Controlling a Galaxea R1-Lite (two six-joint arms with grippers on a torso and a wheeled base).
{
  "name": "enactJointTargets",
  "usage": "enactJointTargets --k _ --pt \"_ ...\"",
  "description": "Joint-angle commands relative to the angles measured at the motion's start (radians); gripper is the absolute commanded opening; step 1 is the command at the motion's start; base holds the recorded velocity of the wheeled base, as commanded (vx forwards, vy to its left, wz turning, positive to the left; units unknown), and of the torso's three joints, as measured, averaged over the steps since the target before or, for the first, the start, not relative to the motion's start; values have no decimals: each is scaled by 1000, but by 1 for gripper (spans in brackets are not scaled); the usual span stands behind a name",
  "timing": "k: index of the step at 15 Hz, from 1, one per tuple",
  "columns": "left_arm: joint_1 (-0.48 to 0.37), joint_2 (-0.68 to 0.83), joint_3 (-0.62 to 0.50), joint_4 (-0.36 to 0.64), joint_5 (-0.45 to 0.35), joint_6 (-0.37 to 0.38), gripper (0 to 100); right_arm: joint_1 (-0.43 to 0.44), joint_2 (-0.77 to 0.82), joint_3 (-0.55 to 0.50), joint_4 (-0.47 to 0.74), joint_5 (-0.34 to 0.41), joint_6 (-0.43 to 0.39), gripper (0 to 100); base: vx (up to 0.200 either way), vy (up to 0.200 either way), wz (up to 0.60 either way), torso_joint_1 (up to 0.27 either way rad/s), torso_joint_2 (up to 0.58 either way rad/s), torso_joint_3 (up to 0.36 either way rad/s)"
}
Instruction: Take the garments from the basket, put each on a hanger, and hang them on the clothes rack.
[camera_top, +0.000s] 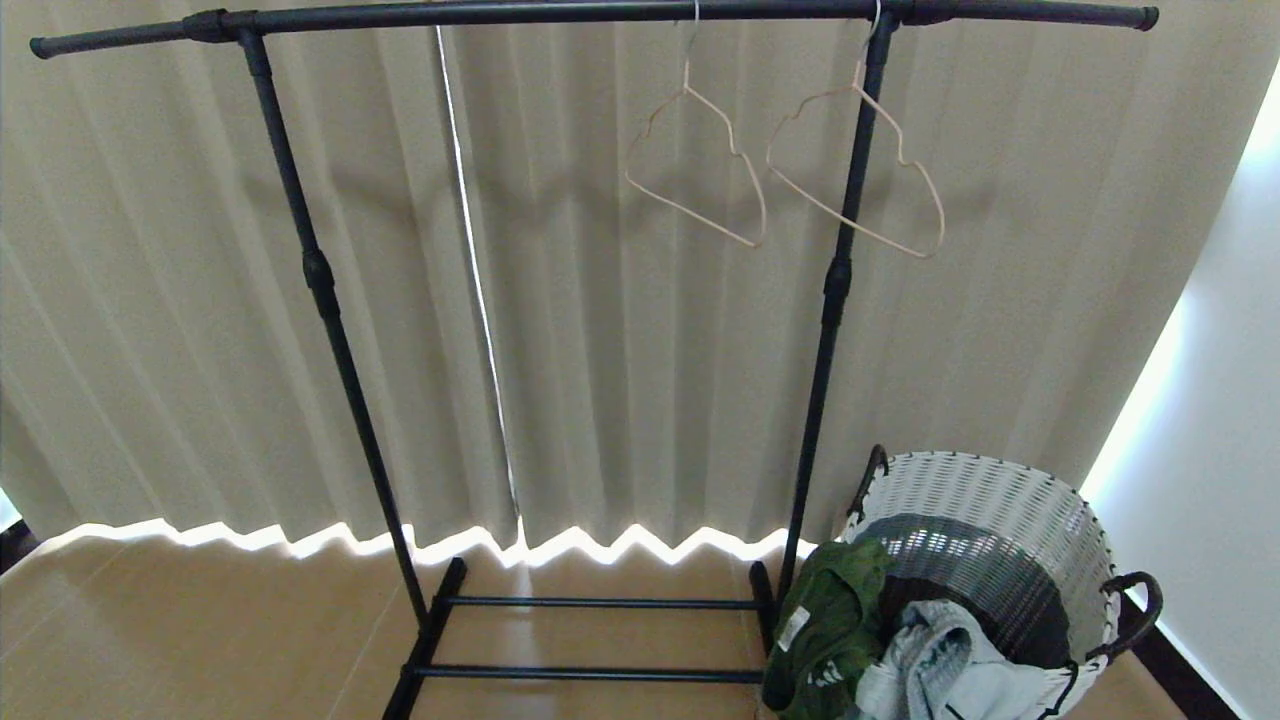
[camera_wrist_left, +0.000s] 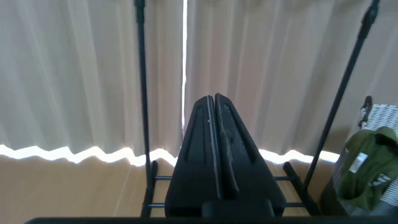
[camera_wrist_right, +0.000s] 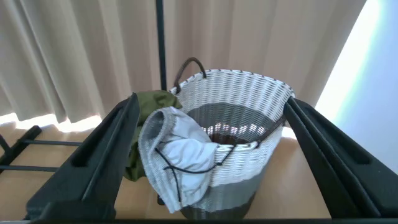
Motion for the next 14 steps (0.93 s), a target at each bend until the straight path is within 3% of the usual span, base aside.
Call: enactJointTargets --k 1,4,14 --pt "0 0 0 0 -1 -1 0 -2 0 0 0 0 -1 100 0 0 0 0 0 0" --pt "0 0 0 0 -1 -1 0 -2 0 0 0 2 -1 100 0 0 0 0 0 0" --pt "0 0 0 -2 2 -2 0 -2 0 0 0 0 -7 100 200 0 0 3 3 7"
